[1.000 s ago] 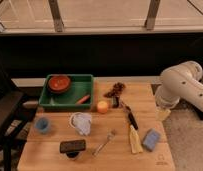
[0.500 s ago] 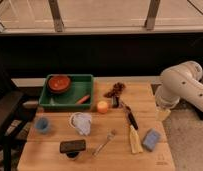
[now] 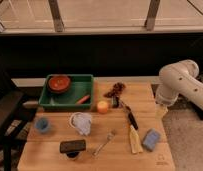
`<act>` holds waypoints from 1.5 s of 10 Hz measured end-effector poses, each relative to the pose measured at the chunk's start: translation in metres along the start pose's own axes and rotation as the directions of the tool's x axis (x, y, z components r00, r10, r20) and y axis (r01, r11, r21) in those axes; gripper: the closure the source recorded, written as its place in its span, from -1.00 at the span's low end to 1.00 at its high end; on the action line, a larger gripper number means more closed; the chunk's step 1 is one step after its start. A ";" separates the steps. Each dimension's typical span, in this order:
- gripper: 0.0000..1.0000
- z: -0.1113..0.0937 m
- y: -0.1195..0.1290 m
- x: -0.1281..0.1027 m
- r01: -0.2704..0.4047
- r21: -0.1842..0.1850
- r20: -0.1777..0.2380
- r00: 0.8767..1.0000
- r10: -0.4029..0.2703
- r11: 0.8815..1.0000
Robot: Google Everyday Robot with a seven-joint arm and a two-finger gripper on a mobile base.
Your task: Wipe table surface with sponge
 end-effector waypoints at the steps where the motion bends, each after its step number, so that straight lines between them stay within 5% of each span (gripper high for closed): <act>1: -0.30 0.008 -0.003 0.003 -0.060 -0.015 0.001 0.998 0.060 0.998; 3: -0.30 0.024 -0.003 0.019 -0.178 -0.045 -0.001 0.984 0.178 0.983; 5: -0.30 0.032 0.001 0.028 -0.226 -0.064 -0.003 0.974 0.227 0.972; 9: -0.30 0.055 0.017 0.041 -0.225 -0.104 -0.034 0.974 0.222 0.969; 11: -0.30 0.069 0.033 0.046 -0.179 -0.120 -0.038 0.984 0.176 0.977; 15: -0.30 0.071 0.032 0.045 -0.171 -0.113 -0.031 0.985 0.168 0.979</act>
